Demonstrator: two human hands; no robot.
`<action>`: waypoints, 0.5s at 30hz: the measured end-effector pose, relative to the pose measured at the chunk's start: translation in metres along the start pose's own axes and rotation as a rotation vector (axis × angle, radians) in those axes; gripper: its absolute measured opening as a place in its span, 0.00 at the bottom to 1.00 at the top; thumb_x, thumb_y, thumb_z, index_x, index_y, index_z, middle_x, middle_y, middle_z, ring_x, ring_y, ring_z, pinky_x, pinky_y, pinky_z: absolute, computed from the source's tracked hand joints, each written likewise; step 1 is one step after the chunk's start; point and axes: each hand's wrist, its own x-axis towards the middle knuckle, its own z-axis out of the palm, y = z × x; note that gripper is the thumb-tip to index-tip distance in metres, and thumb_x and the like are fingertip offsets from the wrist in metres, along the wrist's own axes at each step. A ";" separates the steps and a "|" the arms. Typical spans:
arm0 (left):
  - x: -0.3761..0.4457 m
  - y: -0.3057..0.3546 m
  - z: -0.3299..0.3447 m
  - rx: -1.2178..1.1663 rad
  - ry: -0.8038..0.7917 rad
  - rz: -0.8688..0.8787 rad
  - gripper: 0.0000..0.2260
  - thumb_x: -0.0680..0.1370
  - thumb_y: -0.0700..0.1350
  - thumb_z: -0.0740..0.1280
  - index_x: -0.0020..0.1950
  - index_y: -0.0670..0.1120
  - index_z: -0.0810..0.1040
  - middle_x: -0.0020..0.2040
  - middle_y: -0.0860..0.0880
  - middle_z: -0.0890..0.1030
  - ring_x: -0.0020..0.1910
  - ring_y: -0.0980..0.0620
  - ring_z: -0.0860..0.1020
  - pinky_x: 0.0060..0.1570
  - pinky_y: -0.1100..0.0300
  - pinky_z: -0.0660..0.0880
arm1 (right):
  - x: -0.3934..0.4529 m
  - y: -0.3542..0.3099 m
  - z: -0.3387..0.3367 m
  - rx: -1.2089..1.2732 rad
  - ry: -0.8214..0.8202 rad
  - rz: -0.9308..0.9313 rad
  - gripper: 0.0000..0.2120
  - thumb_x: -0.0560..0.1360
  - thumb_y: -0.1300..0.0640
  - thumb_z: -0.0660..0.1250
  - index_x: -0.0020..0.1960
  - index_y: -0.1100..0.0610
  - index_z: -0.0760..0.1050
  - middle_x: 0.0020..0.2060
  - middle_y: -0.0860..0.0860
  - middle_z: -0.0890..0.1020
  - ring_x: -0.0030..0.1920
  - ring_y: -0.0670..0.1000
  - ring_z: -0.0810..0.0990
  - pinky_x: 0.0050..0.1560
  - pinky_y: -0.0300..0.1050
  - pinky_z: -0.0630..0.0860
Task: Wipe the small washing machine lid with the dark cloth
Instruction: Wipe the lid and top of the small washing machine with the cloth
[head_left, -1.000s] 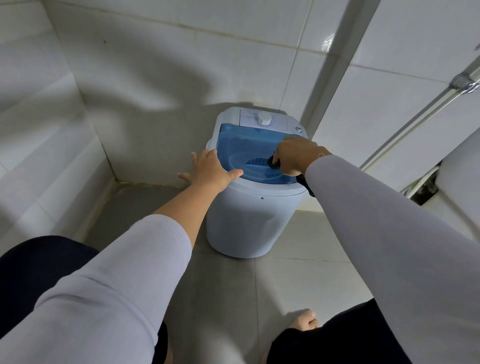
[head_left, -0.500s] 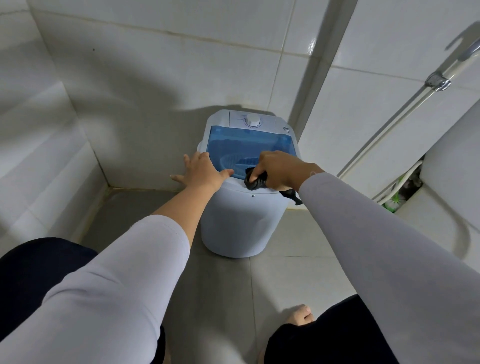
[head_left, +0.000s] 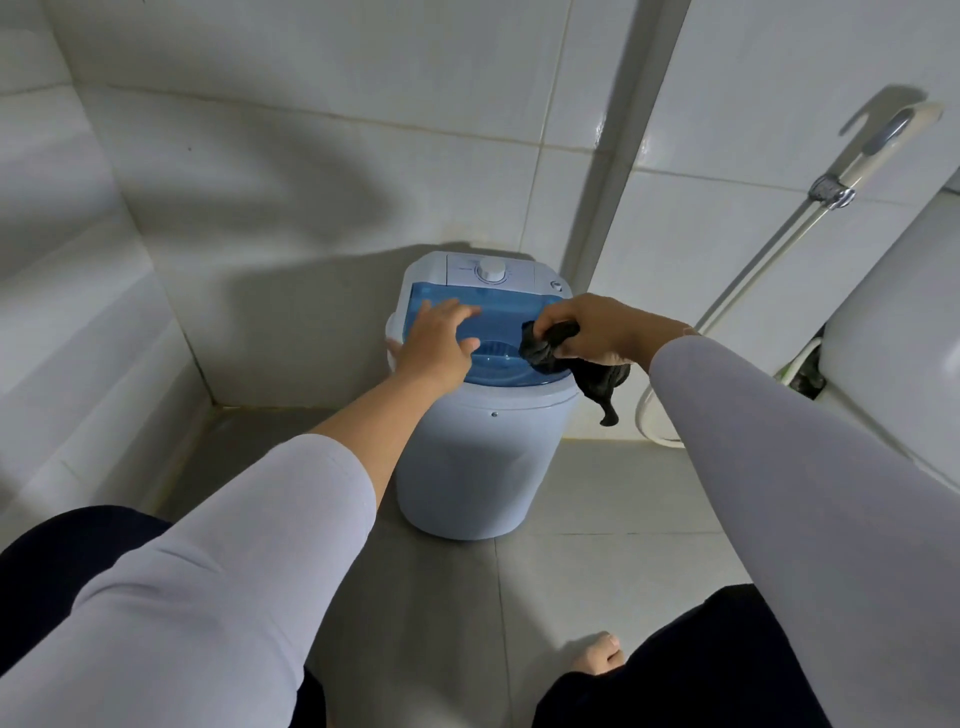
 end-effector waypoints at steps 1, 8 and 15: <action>0.003 0.005 -0.003 -0.072 -0.037 0.043 0.19 0.81 0.44 0.61 0.71 0.57 0.67 0.76 0.52 0.62 0.78 0.48 0.54 0.73 0.38 0.53 | -0.001 0.000 -0.005 0.048 0.015 -0.008 0.16 0.74 0.64 0.64 0.59 0.52 0.76 0.50 0.51 0.74 0.51 0.54 0.73 0.51 0.42 0.68; 0.011 0.039 -0.031 -0.232 -0.143 0.218 0.18 0.81 0.40 0.60 0.70 0.53 0.70 0.73 0.49 0.69 0.73 0.49 0.64 0.62 0.64 0.60 | -0.006 -0.014 -0.030 0.377 0.110 -0.053 0.10 0.74 0.65 0.66 0.52 0.53 0.75 0.53 0.53 0.77 0.51 0.52 0.73 0.52 0.44 0.68; 0.024 0.032 -0.064 -0.178 -0.002 0.099 0.13 0.80 0.49 0.64 0.61 0.46 0.75 0.66 0.49 0.75 0.66 0.48 0.72 0.55 0.61 0.66 | -0.005 -0.019 -0.051 0.552 0.226 -0.010 0.10 0.72 0.63 0.69 0.53 0.59 0.78 0.46 0.52 0.79 0.49 0.51 0.75 0.43 0.39 0.71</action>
